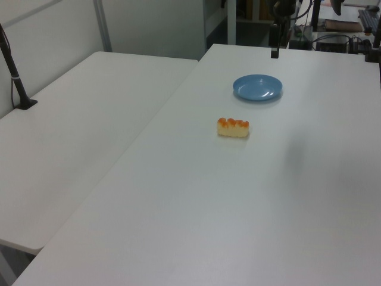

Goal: Put the bread on a plate

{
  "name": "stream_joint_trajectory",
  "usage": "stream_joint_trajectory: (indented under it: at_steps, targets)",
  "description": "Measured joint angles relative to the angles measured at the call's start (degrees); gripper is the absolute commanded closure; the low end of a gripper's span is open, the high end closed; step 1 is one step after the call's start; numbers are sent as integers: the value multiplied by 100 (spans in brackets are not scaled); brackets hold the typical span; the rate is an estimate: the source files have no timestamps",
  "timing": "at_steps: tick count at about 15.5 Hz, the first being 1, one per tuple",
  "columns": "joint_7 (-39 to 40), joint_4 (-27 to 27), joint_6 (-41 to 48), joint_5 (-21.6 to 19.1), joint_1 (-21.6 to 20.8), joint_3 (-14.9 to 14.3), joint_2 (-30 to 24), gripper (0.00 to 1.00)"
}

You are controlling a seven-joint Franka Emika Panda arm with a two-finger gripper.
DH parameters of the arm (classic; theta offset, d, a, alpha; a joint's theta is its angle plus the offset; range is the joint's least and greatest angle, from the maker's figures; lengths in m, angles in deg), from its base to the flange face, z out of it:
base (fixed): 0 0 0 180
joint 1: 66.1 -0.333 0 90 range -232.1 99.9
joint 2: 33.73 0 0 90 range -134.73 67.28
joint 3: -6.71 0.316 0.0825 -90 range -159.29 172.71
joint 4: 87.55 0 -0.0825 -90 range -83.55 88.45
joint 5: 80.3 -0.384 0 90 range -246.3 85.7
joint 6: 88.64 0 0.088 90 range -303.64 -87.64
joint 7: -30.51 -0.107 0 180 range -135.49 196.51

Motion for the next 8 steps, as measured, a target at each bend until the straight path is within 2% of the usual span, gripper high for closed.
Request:
stream_joint_trajectory:
  at_steps: [8]
  targets:
    - [-49,44,0,-232,79,-248,-32,0]
